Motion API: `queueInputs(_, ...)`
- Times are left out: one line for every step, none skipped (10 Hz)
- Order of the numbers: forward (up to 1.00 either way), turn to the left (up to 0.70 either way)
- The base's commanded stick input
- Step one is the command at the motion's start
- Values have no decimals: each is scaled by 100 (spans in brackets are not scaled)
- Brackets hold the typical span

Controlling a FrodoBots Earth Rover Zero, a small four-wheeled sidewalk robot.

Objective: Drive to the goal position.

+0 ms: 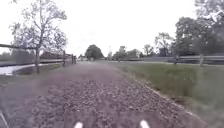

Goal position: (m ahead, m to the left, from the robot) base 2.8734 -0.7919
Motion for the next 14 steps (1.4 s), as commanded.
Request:
queueInputs(70,0)
queueInputs(70,0)
queueInputs(70,0)
queueInputs(70,0)
queueInputs(70,0)
queueInputs(70,0)
queueInputs(70,0)
queueInputs(70,0)
queueInputs(70,0)
queueInputs(70,0)
queueInputs(70,0)
queueInputs(70,0)
queueInputs(70,0)
queueInputs(70,0)
